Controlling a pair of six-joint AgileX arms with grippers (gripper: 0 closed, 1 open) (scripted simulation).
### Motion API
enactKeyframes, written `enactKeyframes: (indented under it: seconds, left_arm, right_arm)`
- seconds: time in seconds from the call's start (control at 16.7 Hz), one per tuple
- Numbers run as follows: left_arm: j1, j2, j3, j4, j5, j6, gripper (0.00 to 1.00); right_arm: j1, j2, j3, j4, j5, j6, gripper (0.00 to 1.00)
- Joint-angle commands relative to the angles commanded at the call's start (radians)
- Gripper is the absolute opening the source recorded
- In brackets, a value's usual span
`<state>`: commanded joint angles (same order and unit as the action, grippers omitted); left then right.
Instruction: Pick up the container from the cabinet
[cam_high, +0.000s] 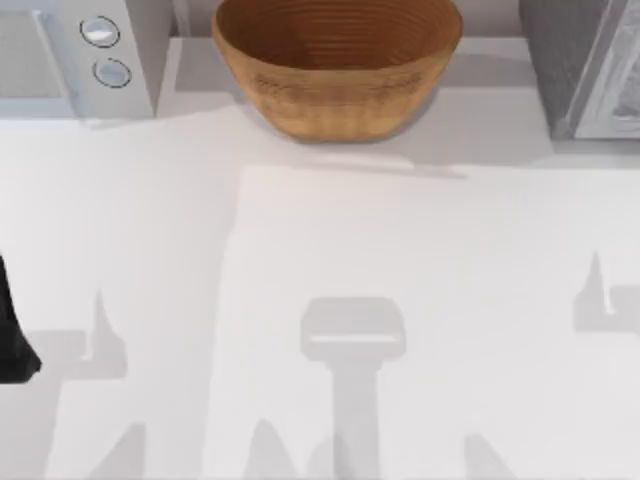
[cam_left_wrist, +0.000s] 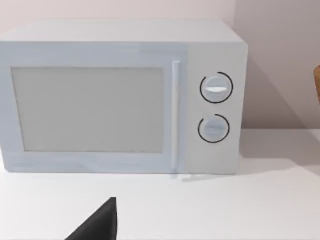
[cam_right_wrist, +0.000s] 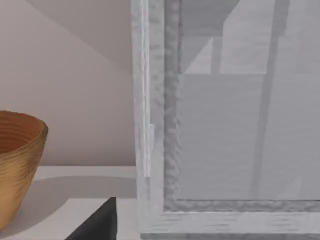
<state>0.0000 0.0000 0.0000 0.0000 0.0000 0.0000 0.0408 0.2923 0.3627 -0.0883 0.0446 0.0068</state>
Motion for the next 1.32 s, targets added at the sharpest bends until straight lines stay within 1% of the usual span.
enactKeyframes:
  seconds: [0.6,0.84,0.96,1.08,1.32]
  left_arm:
    - [0.000,0.000,0.000,0.000,0.000,0.000,1.00]
    - [0.000,0.000,0.000,0.000,0.000,0.000,1.00]
    - [0.000,0.000,0.000,0.000,0.000,0.000,1.00]
    - [0.000,0.000,0.000,0.000,0.000,0.000,1.00]
    - [0.000,0.000,0.000,0.000,0.000,0.000,1.00]
  right_arm:
    - [0.088,0.697,0.913,-0.223,0.110,0.001,1.00]
    - [0.121,0.909,1.208,-0.290,0.139,0.004,1.00]
    - [0.133,0.981,1.307,-0.312,0.147,0.006,1.00]
    - [0.141,1.024,1.364,-0.326,0.151,0.008,1.00]
    - [0.144,1.035,1.379,-0.329,0.152,0.009,1.00]
